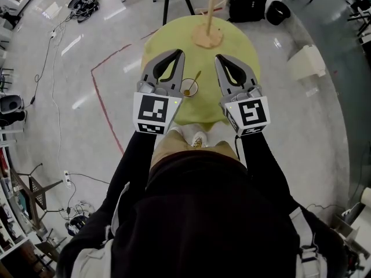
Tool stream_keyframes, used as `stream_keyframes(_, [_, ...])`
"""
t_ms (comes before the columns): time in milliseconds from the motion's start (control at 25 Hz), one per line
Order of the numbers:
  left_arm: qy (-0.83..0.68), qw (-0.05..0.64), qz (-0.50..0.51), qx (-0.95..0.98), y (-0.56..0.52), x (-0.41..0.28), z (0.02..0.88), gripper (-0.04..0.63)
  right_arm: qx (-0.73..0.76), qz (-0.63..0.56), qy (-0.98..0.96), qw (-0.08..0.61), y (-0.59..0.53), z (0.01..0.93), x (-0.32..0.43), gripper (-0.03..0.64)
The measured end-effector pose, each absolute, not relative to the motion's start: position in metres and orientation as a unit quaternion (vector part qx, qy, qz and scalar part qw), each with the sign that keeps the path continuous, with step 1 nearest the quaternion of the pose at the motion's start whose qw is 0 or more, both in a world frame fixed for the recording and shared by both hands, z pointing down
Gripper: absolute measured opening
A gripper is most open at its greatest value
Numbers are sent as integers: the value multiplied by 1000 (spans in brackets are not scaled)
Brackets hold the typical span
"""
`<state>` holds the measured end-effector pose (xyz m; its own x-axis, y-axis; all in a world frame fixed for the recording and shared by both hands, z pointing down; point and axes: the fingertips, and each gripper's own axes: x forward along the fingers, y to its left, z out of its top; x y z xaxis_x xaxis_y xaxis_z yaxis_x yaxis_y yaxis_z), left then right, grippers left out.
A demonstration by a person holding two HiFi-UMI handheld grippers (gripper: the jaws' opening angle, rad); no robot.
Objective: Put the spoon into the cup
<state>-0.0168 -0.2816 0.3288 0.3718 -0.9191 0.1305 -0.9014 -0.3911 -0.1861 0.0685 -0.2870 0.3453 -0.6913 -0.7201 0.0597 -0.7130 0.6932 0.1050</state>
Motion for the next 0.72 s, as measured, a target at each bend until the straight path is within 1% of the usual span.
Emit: stream_keyframes(720, [552, 44, -107, -826, -276, -16, 327, 20, 387, -34, -920, 48, -283, 345, 69, 26])
